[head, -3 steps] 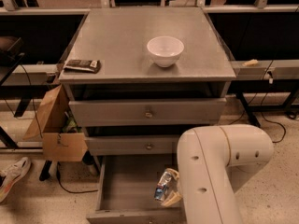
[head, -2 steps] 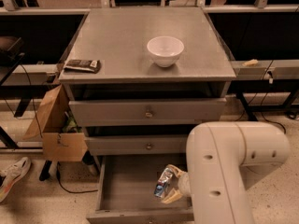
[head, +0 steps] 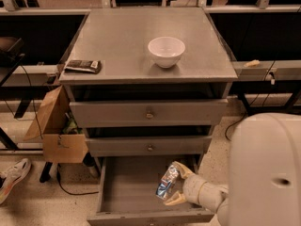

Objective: Pick redbull can from bottom drawer and place on counter

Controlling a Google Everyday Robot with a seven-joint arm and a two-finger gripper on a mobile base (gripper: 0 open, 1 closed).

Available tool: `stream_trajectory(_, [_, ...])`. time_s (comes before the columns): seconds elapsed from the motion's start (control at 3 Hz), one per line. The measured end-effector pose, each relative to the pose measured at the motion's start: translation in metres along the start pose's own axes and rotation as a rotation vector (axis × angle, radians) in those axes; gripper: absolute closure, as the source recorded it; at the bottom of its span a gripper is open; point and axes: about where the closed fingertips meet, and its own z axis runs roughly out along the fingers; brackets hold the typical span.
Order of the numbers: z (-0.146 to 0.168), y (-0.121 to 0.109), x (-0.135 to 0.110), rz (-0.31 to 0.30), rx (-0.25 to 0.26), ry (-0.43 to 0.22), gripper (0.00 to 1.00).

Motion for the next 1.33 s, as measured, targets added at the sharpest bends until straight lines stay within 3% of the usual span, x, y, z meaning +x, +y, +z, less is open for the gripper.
stream_trajectory(0.33, [-0.051, 0.001, -0.041, -0.085, 0.048, 0.027, 1.00])
stream_trajectory(0.67, [-0.104, 0.018, -0.074, -0.097, 0.037, 0.061, 1.00])
stream_trajectory(1.0, [-0.124, 0.008, -0.097, -0.141, 0.062, 0.053, 1.00])
stream_trajectory(1.33, [-0.124, 0.008, -0.097, -0.142, 0.062, 0.052, 1.00])
